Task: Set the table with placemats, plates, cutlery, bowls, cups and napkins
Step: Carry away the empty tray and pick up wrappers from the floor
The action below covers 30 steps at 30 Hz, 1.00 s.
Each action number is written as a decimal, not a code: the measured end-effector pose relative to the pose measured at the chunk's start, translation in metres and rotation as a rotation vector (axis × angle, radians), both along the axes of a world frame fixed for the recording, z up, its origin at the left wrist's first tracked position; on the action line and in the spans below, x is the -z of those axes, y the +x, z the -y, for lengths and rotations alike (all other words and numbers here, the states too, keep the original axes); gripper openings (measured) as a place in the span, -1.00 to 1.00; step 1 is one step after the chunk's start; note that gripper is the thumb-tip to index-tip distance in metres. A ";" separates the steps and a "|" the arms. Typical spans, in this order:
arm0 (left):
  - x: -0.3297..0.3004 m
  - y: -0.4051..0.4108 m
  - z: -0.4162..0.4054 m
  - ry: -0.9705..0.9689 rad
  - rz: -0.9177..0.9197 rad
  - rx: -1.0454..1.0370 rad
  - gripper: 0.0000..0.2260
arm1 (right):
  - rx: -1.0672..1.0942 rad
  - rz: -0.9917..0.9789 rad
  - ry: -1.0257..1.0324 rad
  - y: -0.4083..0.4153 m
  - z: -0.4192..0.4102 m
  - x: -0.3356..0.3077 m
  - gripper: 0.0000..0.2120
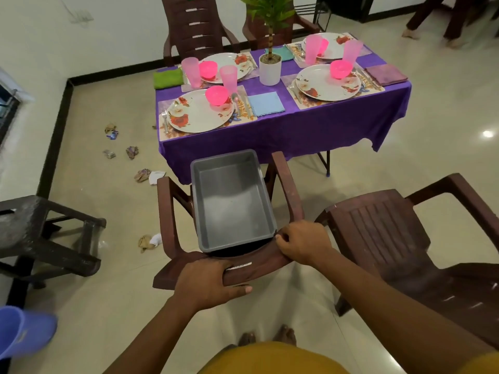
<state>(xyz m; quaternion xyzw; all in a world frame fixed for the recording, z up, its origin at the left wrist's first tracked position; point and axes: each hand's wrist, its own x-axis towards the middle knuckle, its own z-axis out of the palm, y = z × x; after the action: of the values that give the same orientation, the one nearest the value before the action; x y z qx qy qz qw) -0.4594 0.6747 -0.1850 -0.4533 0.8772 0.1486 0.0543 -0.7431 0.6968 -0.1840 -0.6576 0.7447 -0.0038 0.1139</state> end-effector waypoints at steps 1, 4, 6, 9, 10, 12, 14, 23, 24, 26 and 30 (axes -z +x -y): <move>-0.003 0.000 0.000 0.020 -0.001 0.004 -0.13 | 0.010 0.005 -0.001 0.002 -0.002 -0.001 -0.56; -0.011 -0.001 -0.001 0.066 -0.023 0.012 -0.19 | 0.031 -0.001 -0.034 0.010 -0.010 -0.006 -0.59; -0.014 0.000 -0.001 0.114 -0.044 0.005 -0.22 | 0.037 -0.021 -0.060 0.015 -0.021 -0.007 -0.59; -0.016 0.001 0.002 0.213 -0.085 -0.039 -0.22 | 0.041 0.013 -0.139 0.022 -0.043 -0.006 -0.57; -0.017 -0.001 0.002 0.234 -0.095 -0.035 -0.24 | 0.043 0.038 -0.161 0.023 -0.053 -0.006 -0.57; -0.023 -0.006 0.001 0.280 -0.119 -0.022 -0.35 | 0.029 0.081 -0.182 0.025 -0.067 -0.009 -0.56; -0.028 -0.018 -0.003 0.314 -0.167 -0.012 -0.52 | 0.020 0.115 -0.202 0.023 -0.083 -0.013 -0.59; -0.027 -0.116 -0.060 0.100 -0.418 0.134 -0.62 | 0.229 0.250 -0.285 -0.038 -0.167 -0.034 -0.56; -0.029 -0.136 -0.078 0.075 -0.452 0.148 -0.63 | 0.253 0.244 -0.282 -0.055 -0.185 -0.035 -0.57; -0.031 -0.165 -0.105 0.057 -0.535 0.151 -0.69 | 0.273 0.242 -0.284 -0.079 -0.214 -0.039 -0.60; -0.030 -0.235 -0.173 0.225 -0.614 0.144 -0.78 | 0.387 0.264 -0.309 -0.143 -0.290 -0.043 -0.77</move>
<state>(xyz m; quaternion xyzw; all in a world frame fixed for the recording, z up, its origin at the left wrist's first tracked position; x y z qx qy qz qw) -0.6943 0.8474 -0.1550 -0.3154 0.8605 0.3699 -0.1526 -0.8859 0.9871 -0.1405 -0.5067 0.8256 -0.2246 0.1055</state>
